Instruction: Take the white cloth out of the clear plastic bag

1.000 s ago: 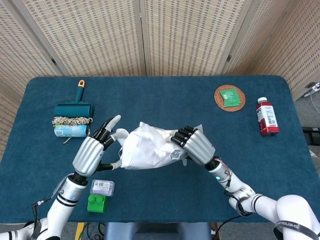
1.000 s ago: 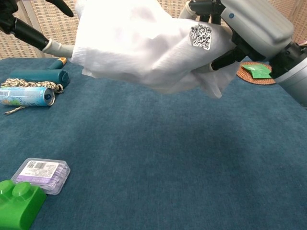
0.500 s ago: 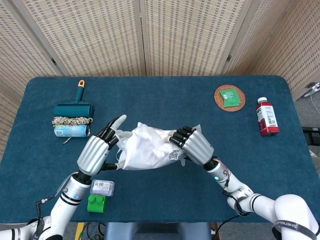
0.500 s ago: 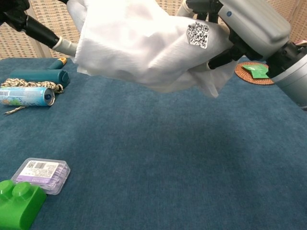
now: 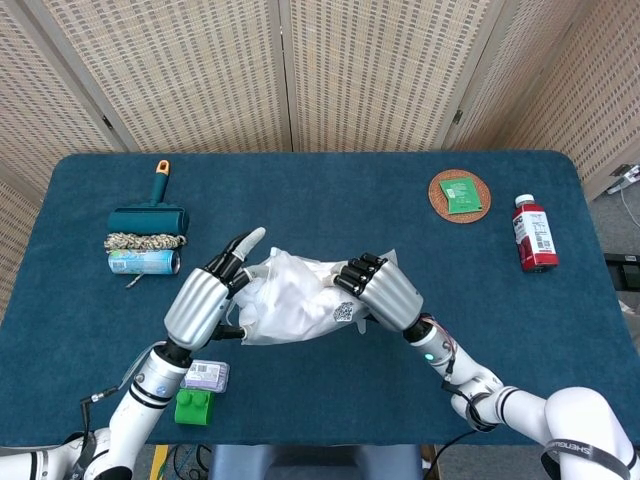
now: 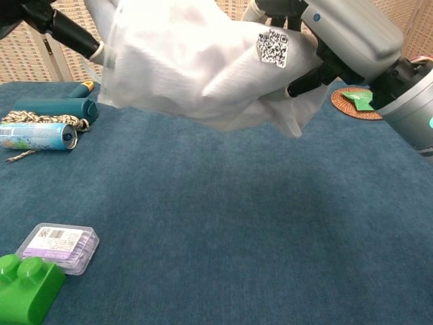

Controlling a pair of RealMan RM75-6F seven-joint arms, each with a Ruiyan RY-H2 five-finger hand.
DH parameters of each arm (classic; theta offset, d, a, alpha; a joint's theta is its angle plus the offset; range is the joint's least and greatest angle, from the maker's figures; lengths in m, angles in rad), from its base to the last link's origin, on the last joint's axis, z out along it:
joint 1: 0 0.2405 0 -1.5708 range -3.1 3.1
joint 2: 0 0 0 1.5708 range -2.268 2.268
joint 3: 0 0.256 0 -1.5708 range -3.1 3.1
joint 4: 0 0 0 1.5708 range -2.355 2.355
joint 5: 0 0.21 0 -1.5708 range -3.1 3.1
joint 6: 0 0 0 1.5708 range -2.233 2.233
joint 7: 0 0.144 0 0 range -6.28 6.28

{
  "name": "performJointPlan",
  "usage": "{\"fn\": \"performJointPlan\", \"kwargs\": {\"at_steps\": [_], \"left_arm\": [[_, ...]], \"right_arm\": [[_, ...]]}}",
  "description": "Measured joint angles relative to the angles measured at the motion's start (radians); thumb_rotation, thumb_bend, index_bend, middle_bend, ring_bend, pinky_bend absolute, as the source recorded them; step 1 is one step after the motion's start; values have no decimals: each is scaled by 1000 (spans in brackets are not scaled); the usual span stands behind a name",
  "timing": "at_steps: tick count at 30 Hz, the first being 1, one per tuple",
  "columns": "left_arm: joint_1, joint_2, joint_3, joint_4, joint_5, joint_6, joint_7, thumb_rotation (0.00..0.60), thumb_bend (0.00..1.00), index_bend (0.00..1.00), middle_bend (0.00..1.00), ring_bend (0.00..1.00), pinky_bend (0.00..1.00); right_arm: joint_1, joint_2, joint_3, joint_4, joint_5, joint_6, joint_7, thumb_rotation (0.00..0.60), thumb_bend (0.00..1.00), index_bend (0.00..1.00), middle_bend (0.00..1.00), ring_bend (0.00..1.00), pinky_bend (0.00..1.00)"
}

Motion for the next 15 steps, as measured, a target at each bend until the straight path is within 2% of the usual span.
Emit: {"fn": "performJointPlan", "kwargs": {"at_steps": [13,15], "left_arm": [[-15,6,4,-13,-32,-18,-1,600,55,406,0,0,252],[-16,4,4,-15,-36,-18,-1,600,94,413,0,0,252]], "right_arm": [[5,-5,0,-4,1,3,4,600,594,551,618,593,709],[5,-6,-1,-4,1,2,4,600,594,551,617,593,709]]}}
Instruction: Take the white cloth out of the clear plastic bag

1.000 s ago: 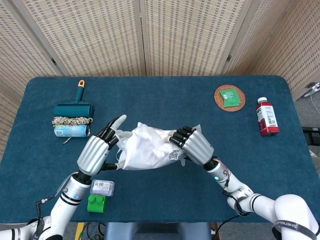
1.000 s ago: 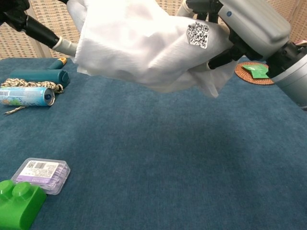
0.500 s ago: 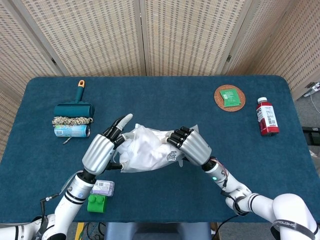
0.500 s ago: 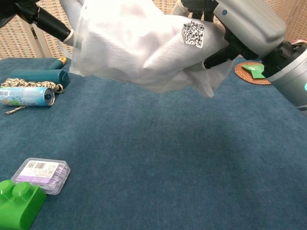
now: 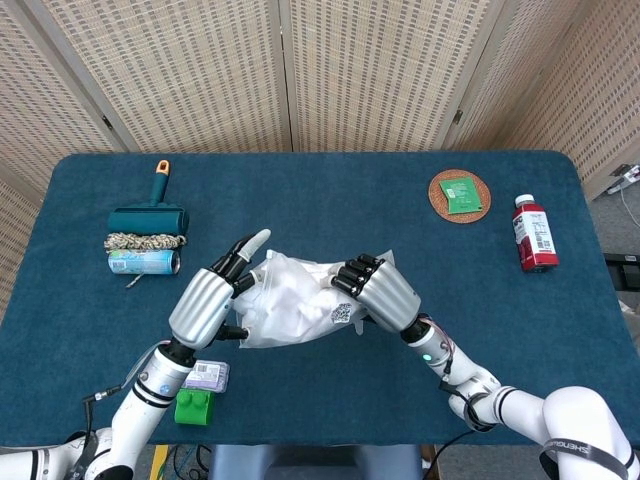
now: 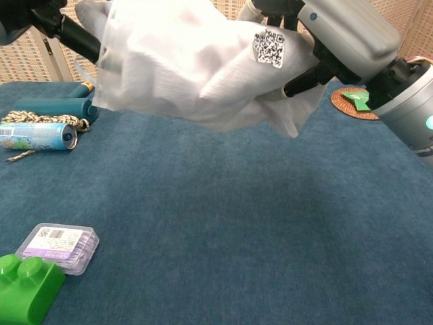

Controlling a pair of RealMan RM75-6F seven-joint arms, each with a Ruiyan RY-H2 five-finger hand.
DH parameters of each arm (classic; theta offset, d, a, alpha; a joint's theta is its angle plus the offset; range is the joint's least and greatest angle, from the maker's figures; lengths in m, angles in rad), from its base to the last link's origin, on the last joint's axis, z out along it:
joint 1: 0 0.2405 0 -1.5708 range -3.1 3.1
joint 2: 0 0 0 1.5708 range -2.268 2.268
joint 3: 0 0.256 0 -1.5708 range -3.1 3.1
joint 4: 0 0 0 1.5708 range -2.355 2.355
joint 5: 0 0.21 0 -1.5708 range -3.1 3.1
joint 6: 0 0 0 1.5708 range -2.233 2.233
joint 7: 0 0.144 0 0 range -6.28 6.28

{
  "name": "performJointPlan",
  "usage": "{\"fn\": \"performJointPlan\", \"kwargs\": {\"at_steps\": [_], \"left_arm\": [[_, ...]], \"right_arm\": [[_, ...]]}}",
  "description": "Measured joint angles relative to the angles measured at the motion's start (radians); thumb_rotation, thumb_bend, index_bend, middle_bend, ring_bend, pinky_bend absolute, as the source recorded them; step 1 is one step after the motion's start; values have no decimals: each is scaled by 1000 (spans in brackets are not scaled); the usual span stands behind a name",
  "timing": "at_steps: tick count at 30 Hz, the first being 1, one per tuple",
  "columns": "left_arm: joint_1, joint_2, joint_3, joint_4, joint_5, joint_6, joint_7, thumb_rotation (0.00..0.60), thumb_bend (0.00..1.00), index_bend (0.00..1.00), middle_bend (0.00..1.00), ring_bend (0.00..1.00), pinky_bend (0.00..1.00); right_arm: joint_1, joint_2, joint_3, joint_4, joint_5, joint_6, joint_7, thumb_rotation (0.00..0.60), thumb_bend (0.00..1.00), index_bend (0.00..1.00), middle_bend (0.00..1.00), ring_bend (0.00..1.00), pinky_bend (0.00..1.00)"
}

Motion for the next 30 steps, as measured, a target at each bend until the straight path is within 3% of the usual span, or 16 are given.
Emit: {"fn": "performJointPlan", "kwargs": {"at_steps": [7,12,16,22,30], "left_arm": [[-3,-8,3,-5,-6,5,2,600,327,425,0,0,252],[-3,-13,6,-8,-10,9,4,600,418,438,0,0,252],[-3,-16,8,-9,-11,12,5,600,440,465,0,0,252],[-2,-21,10,-8,-11,20,2,600,441,585,0,0,252],[8,-20,12,0,-24,34,6,600,441,634,0,0,252]], "right_arm": [[0,-3,-2,5,2,0,3,600,594,551,614,593,709],[-1,-5,-4,8,3,-1,4,600,594,552,610,593,709],[-3,-6,-6,12,6,-4,6,600,592,551,601,587,709],[-4,-9,-6,18,12,-8,9,600,572,544,573,562,709],[-10,-14,-6,31,25,-15,17,600,408,471,509,507,709]]}}
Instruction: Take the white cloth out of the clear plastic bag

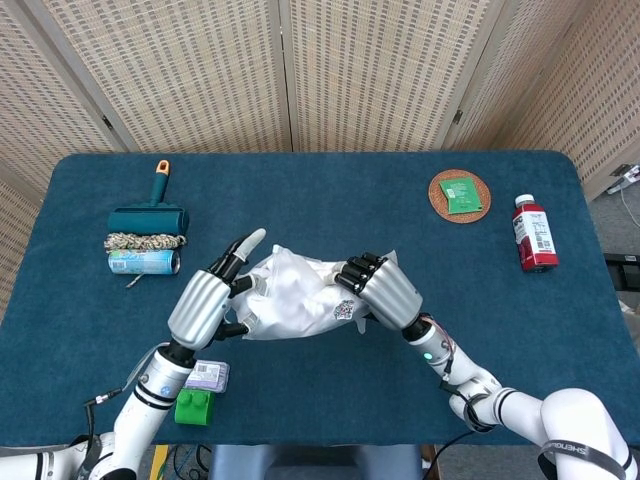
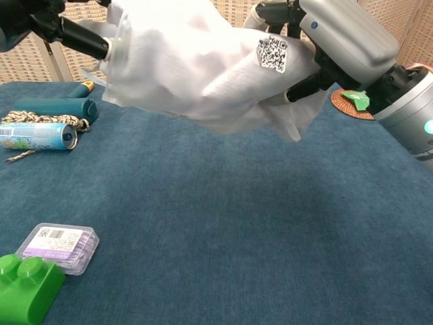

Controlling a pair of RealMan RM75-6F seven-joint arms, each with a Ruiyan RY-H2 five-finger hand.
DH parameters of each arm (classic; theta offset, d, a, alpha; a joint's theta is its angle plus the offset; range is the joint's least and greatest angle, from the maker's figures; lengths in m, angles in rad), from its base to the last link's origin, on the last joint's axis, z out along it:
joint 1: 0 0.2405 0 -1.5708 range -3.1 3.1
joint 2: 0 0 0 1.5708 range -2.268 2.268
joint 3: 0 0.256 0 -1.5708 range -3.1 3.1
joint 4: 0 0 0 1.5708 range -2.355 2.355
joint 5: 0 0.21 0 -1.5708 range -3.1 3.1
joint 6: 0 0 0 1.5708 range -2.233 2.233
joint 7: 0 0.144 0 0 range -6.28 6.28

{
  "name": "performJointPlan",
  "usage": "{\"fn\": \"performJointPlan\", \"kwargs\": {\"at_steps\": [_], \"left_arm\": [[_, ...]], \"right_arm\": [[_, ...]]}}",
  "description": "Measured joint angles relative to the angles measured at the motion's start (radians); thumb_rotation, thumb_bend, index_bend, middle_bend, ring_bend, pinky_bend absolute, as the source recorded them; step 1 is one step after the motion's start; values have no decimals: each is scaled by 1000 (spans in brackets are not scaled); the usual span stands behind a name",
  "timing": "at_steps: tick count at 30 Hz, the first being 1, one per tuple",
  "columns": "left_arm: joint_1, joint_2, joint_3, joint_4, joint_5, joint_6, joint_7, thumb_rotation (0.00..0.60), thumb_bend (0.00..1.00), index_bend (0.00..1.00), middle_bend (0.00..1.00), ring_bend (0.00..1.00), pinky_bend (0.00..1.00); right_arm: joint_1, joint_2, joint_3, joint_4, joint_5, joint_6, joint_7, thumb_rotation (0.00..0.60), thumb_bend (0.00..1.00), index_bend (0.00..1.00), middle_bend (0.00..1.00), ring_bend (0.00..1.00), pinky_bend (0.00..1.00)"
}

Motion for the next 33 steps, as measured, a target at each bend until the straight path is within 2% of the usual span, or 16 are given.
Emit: {"fn": "performJointPlan", "kwargs": {"at_steps": [5,9,11,13,18,33], "left_arm": [[11,7,1,7,-6,11,-12,600,441,645,0,0,252],[21,14,1,14,-11,23,-22,600,441,651,0,0,252],[25,17,2,16,-12,26,-26,600,441,654,0,0,252],[28,19,2,19,-13,30,-29,600,441,656,0,0,252],[36,28,-1,24,-19,38,-37,600,441,657,0,0,252],[57,51,-8,39,-43,53,-58,600,441,661,0,0,252]], "right_arm": [[-4,-1,-5,10,5,-11,4,600,320,465,503,503,709],[-4,-2,-10,13,8,-22,7,600,174,431,463,463,698],[-5,-1,-13,13,10,-32,8,600,63,381,422,420,666],[-5,2,-16,11,12,-43,7,600,7,330,385,376,627],[-7,13,-22,-7,22,-76,-14,600,0,273,340,327,556],[-22,46,-42,-51,53,-165,-50,600,0,168,249,234,476]]}}
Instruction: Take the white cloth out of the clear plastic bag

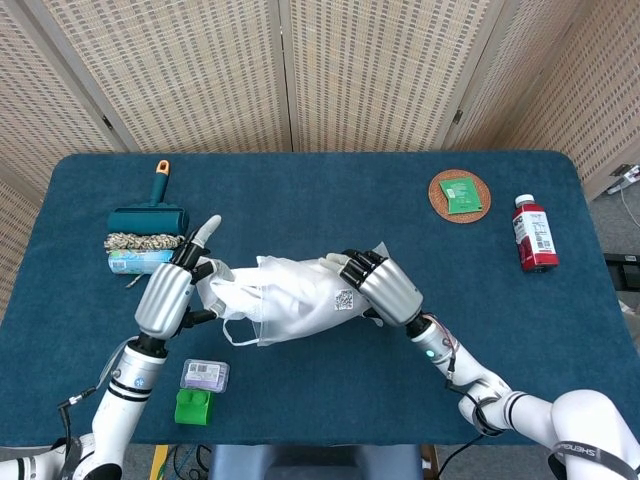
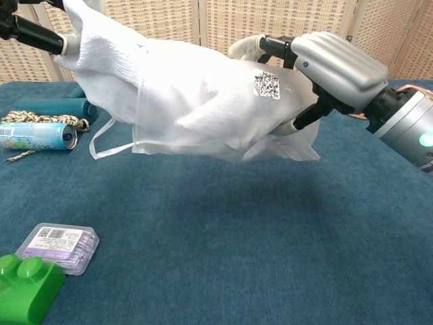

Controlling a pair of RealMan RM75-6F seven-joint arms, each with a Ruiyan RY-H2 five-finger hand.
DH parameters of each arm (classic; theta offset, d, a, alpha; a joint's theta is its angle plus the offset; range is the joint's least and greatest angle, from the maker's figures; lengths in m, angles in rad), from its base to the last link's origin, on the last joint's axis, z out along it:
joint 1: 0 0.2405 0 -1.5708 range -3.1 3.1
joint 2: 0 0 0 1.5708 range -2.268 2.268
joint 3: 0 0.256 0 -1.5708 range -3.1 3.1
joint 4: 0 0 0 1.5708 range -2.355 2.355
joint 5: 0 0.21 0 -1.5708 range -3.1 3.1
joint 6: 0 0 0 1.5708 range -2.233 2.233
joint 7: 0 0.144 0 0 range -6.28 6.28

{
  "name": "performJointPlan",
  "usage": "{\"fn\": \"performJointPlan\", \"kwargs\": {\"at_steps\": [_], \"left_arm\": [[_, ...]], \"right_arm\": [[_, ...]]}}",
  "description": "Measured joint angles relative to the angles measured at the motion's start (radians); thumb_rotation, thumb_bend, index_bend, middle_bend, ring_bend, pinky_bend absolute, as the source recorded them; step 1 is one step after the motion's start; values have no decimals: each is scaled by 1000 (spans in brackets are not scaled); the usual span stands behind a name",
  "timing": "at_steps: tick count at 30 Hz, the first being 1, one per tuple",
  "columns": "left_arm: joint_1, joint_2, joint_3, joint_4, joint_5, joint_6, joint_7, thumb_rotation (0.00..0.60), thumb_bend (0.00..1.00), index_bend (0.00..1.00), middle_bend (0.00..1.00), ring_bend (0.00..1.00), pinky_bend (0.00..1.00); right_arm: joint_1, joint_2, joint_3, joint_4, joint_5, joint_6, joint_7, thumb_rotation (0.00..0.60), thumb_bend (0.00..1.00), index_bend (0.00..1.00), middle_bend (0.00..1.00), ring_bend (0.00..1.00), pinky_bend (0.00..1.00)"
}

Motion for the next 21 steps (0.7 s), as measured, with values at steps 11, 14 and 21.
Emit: {"fn": "performJointPlan", "kwargs": {"at_steps": [11,14,21], "left_arm": [[13,2,2,27,-26,-2,-17,600,441,662,0,0,252],[16,1,3,33,-31,-2,-20,600,441,662,0,0,252],[26,-2,12,49,-38,-2,-27,600,441,662,0,0,252]], "right_arm": [[-22,13,-14,-13,35,-68,-22,600,0,114,194,175,423],[-27,20,-15,-18,46,-88,-33,600,0,85,164,143,396],[-42,46,-15,-51,87,-151,-82,600,0,28,101,78,361]]}}
